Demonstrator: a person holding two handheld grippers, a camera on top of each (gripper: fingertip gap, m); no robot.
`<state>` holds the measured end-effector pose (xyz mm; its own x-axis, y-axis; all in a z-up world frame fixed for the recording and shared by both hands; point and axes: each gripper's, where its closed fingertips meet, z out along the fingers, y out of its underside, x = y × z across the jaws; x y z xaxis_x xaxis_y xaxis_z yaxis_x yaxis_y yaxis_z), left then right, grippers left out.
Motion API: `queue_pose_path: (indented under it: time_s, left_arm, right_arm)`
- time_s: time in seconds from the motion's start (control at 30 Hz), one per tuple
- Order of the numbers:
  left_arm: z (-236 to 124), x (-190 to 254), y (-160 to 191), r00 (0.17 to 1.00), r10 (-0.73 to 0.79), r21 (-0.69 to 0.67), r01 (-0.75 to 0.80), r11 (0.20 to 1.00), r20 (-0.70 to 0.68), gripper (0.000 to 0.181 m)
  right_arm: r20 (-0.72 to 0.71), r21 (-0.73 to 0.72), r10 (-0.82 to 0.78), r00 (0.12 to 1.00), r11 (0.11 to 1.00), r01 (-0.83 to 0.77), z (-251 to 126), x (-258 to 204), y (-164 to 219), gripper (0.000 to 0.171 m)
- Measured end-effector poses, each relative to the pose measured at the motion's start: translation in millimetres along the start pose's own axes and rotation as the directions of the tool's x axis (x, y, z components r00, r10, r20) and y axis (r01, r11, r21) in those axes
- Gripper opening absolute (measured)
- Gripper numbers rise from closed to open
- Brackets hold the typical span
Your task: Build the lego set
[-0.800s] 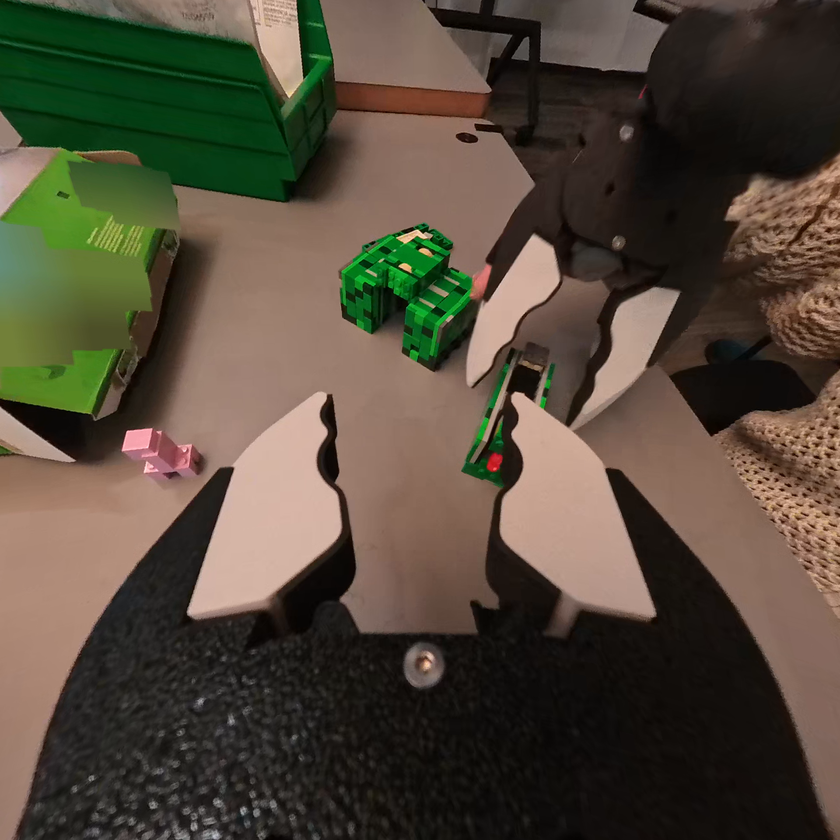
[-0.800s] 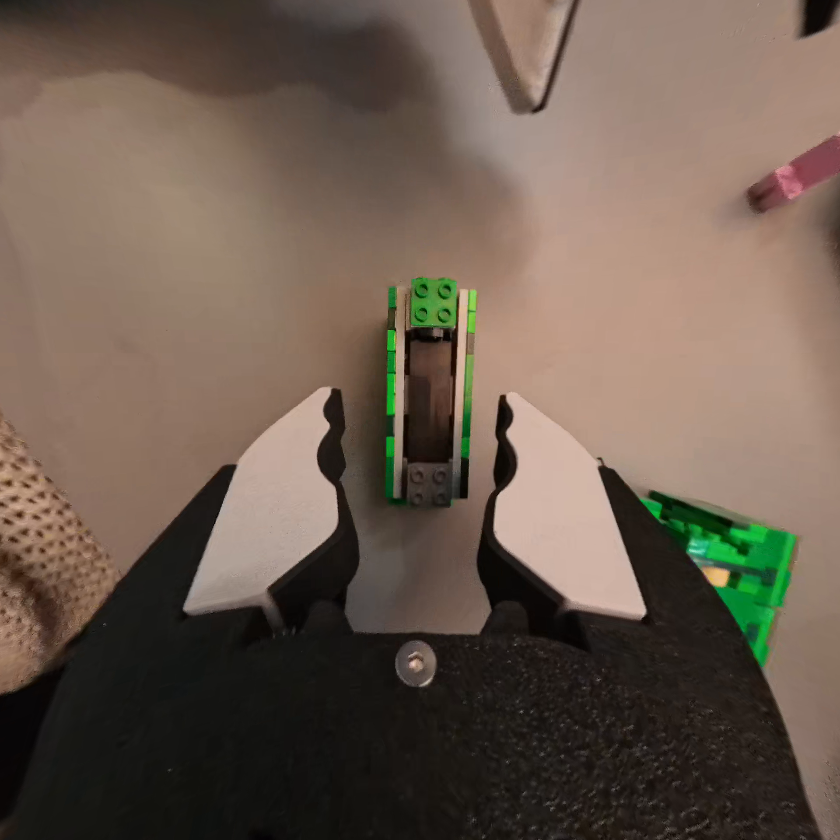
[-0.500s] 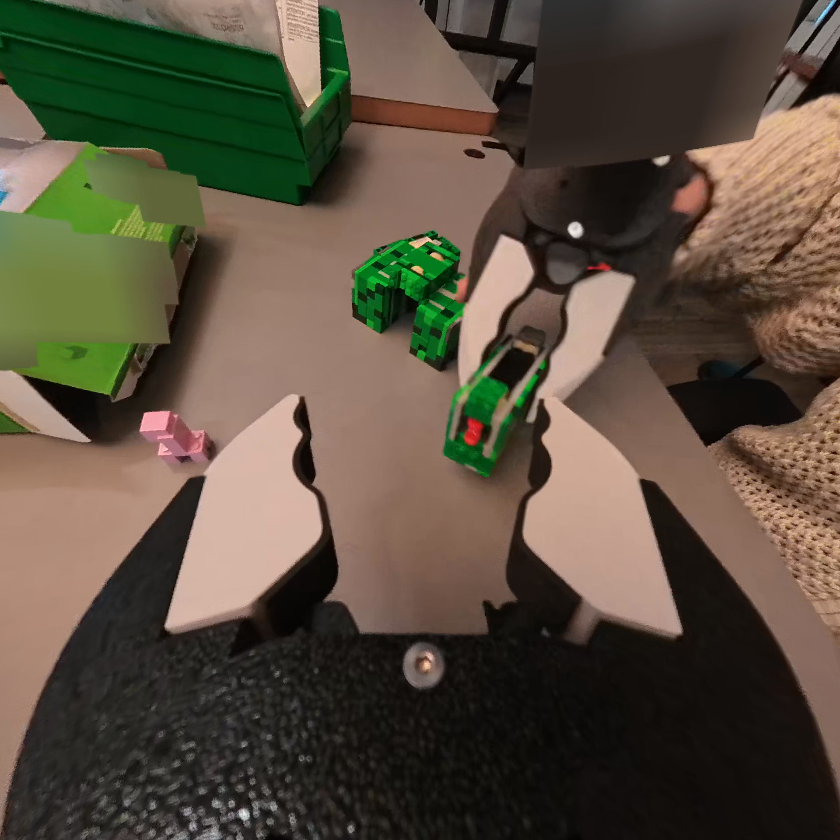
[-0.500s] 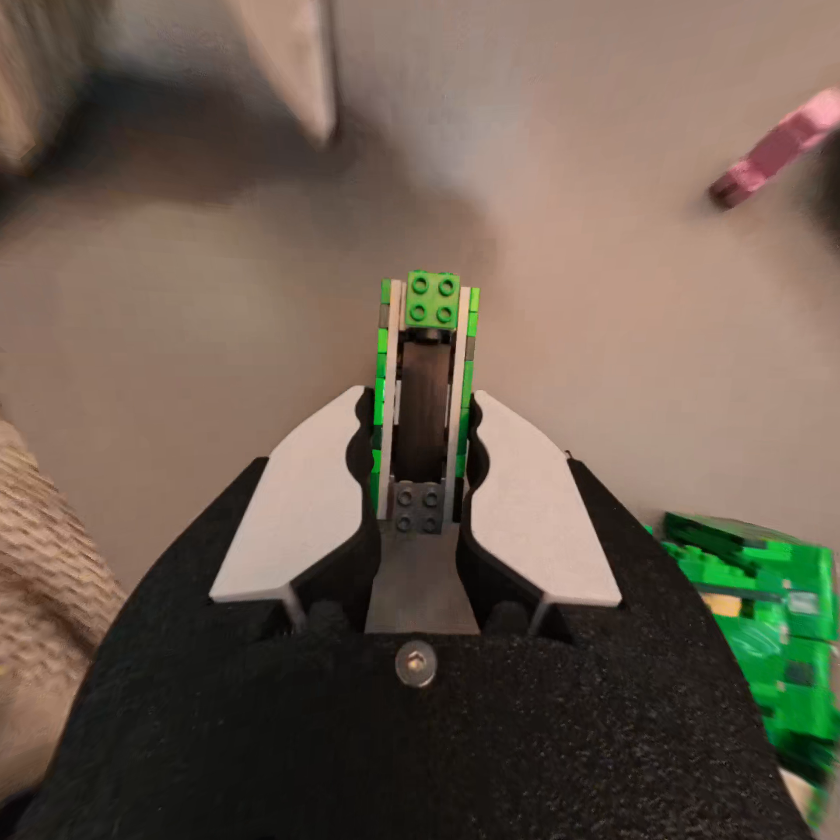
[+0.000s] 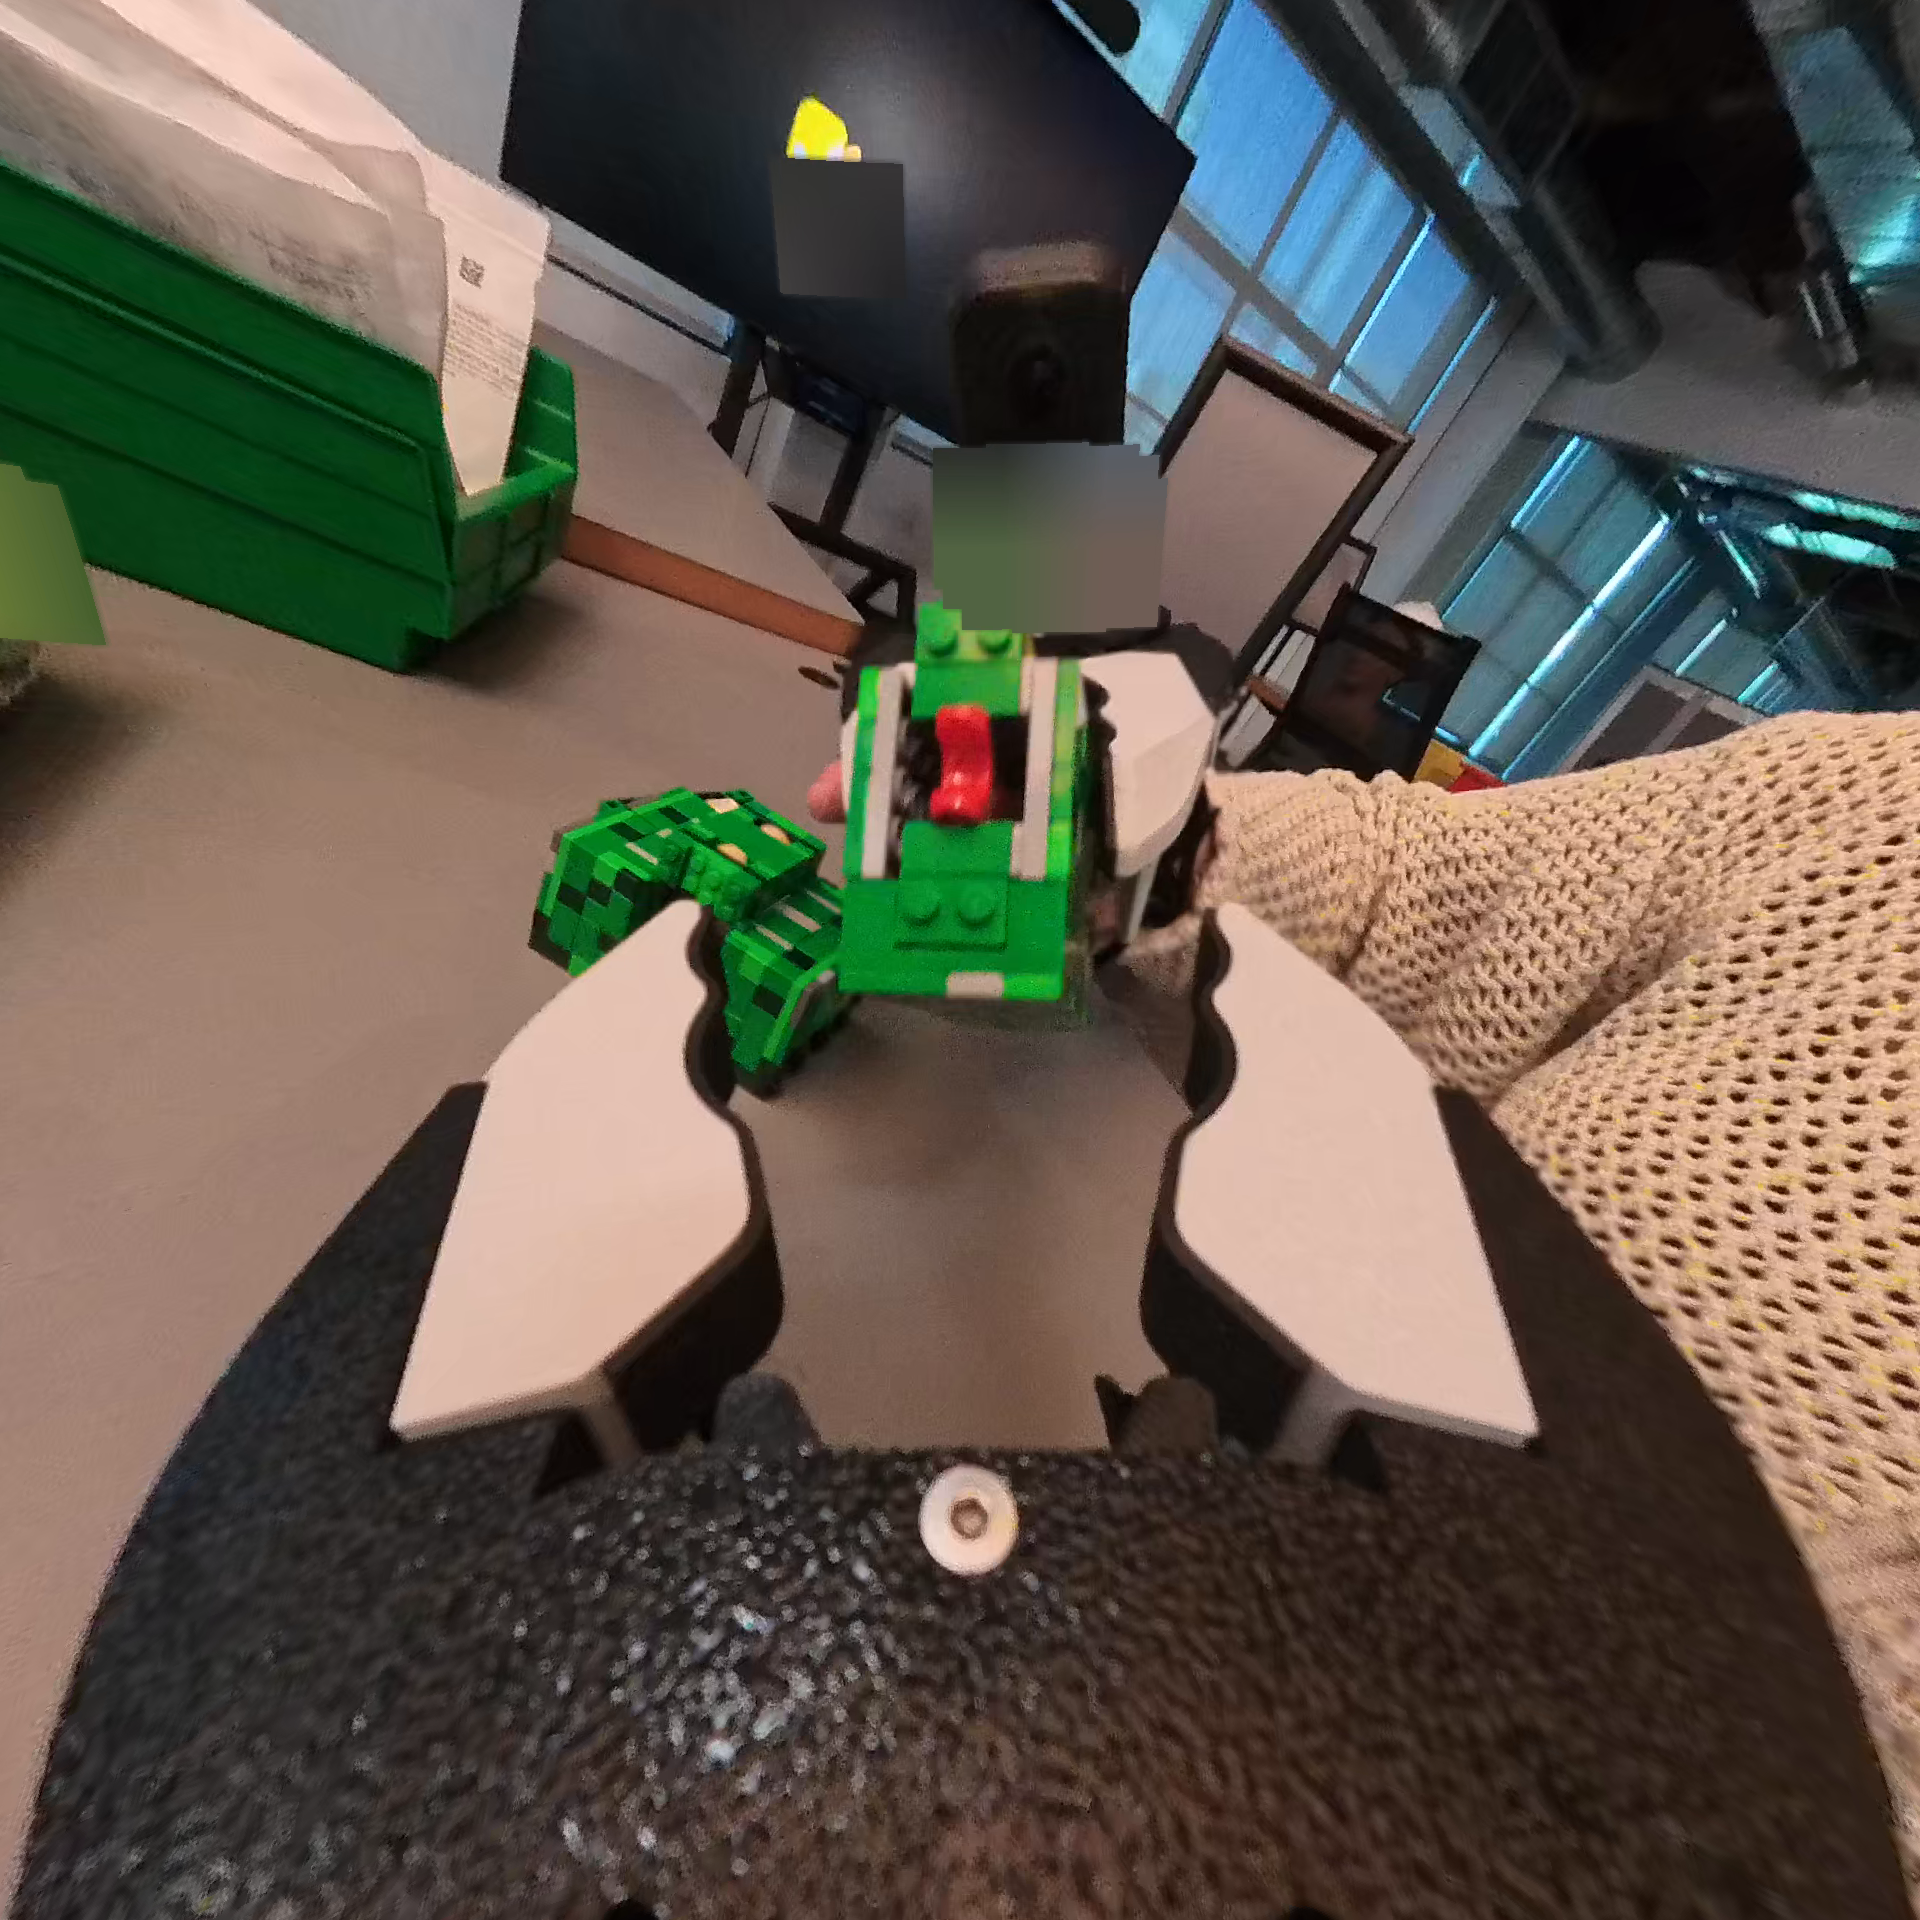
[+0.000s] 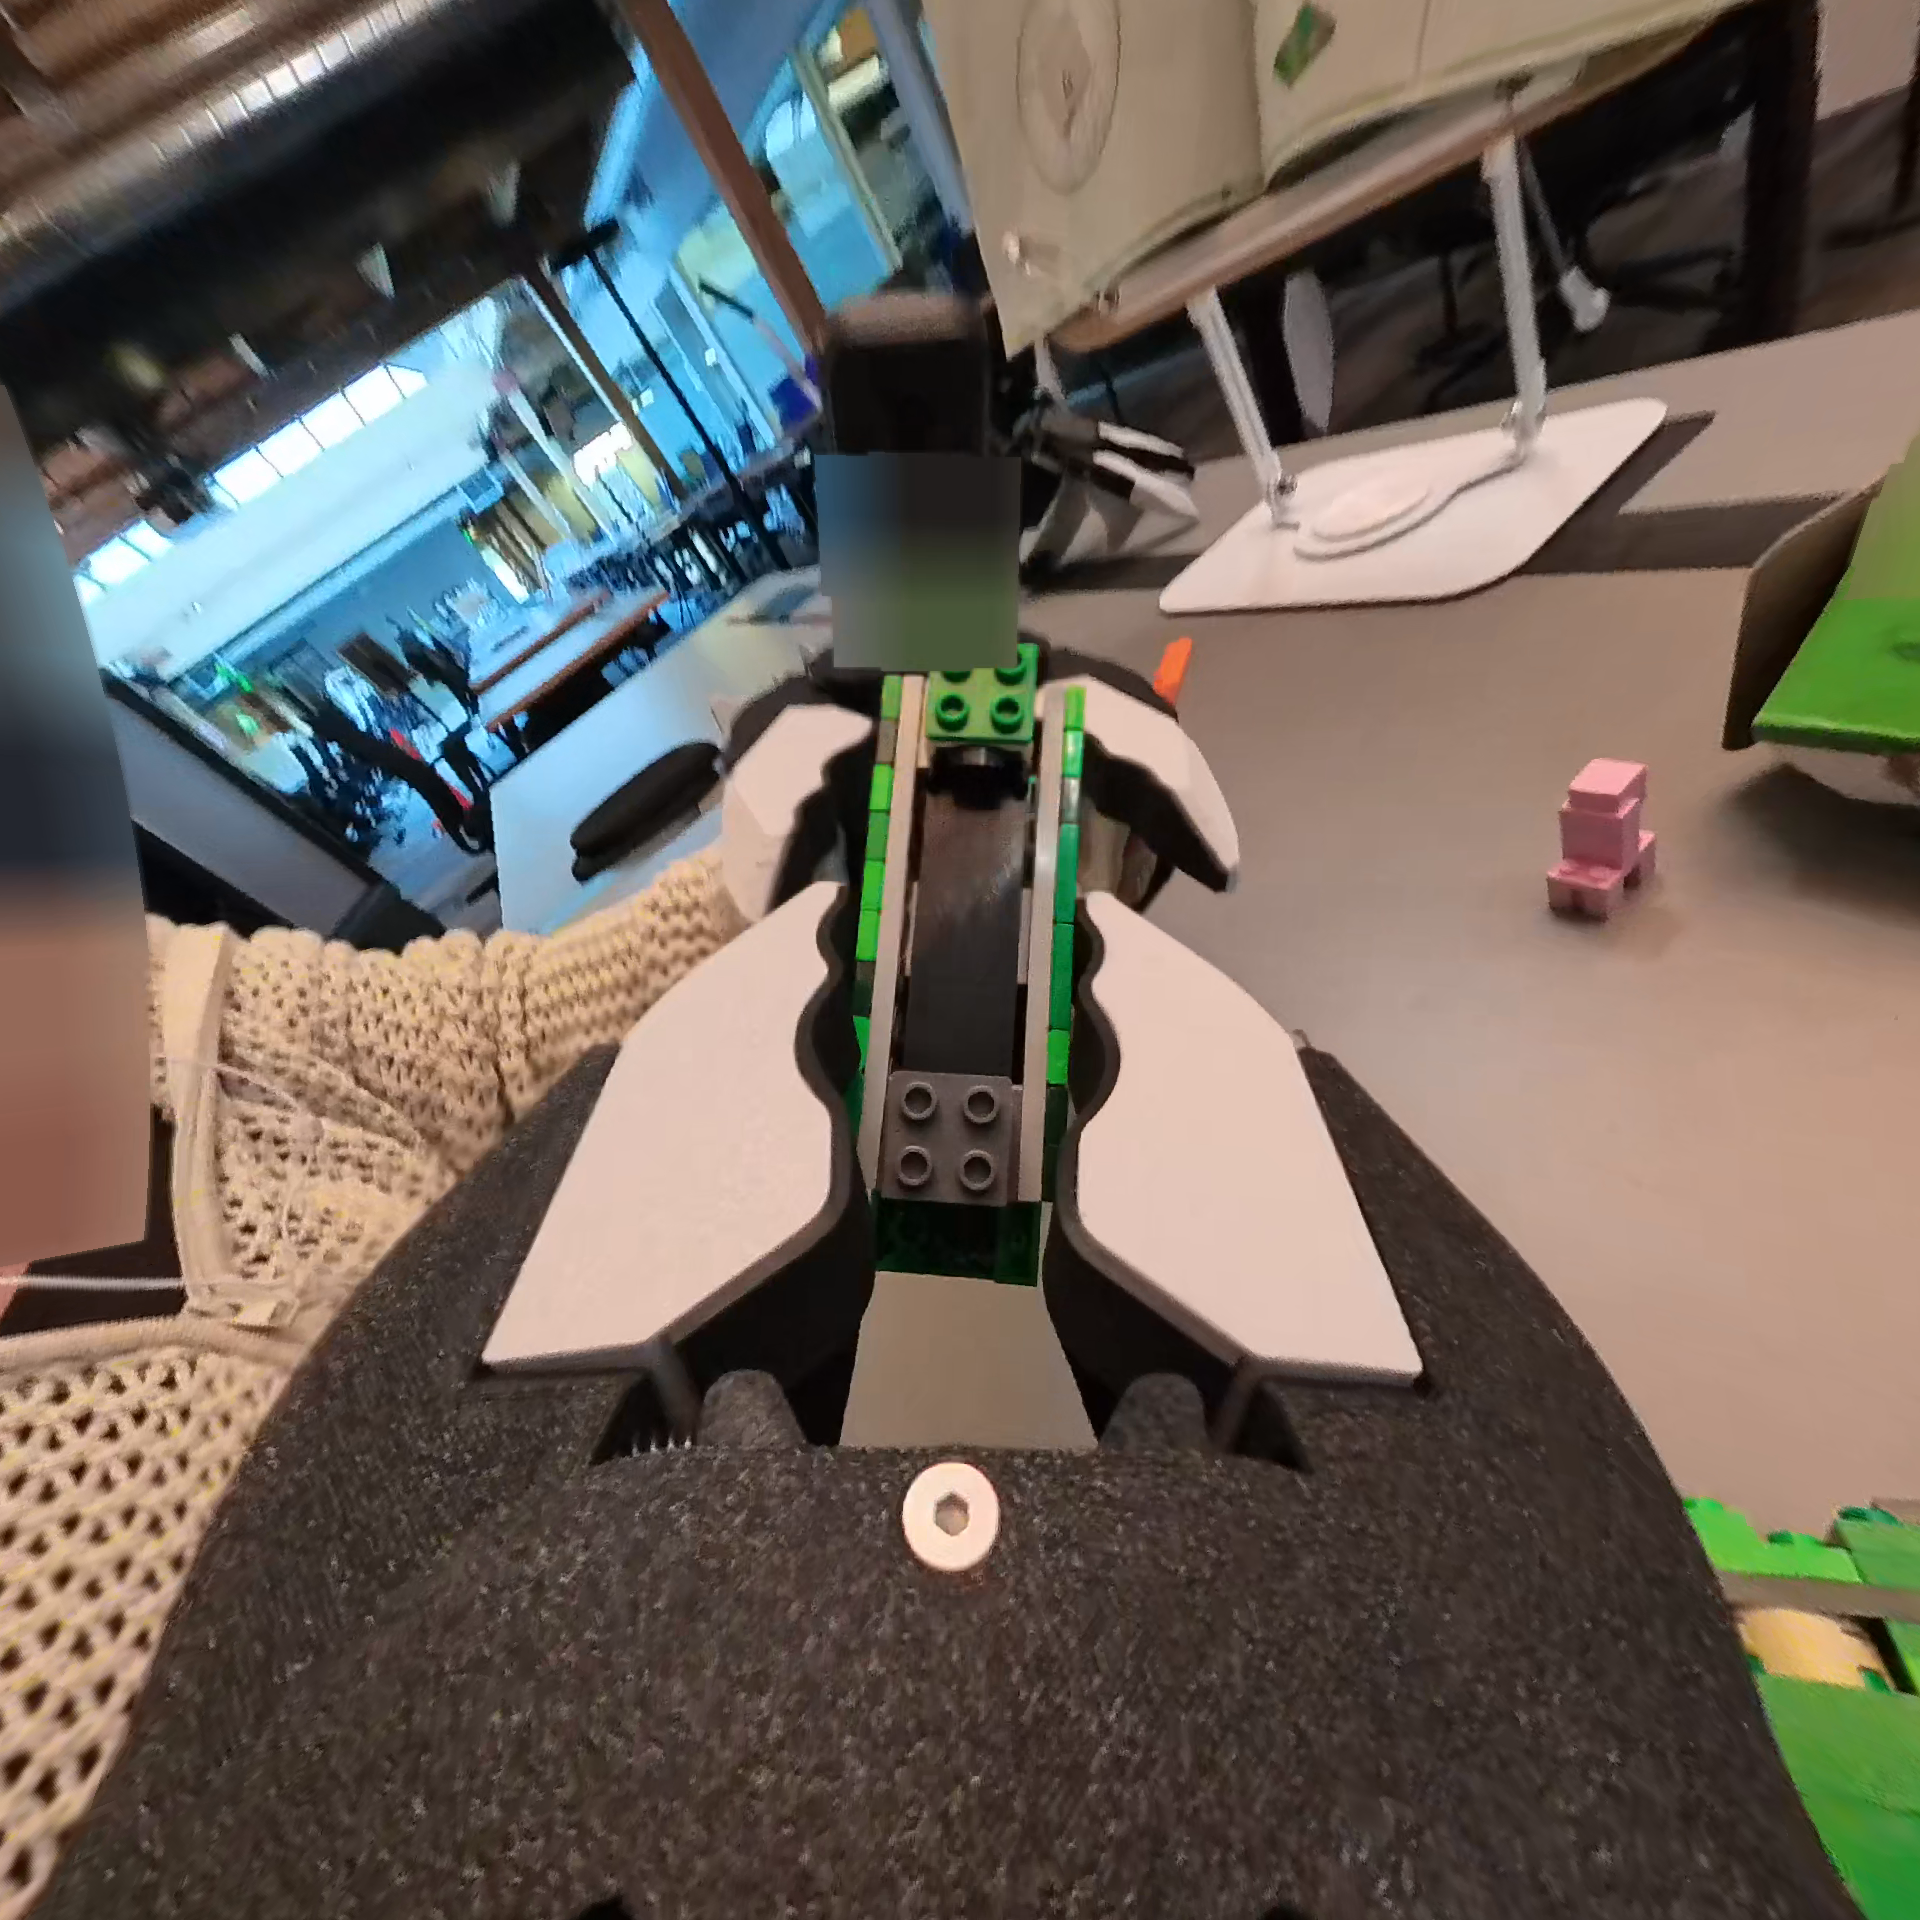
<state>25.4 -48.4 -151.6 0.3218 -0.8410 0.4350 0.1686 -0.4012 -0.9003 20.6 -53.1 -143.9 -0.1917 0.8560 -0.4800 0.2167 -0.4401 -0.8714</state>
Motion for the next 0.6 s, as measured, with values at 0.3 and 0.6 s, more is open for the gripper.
queue_pose_path:
  time_s: [0.3,0.6]
  left_arm:
    - [10.0,14.5,-15.6,0.992,-0.025,0.213,0.051,0.976,-0.12,0.057]
    - [15.3,10.4,-5.7,0.997,-0.002,0.18,0.015,0.984,-0.074,0.036]
  right_arm:
    - [0.047,0.202,0.003,0.999,0.979,-0.013,-1.0,-9.1,-21.4,0.037]
    - [-0.015,0.314,-0.095,0.995,0.945,0.095,-13.8,-11.4,-37.9,0.061]
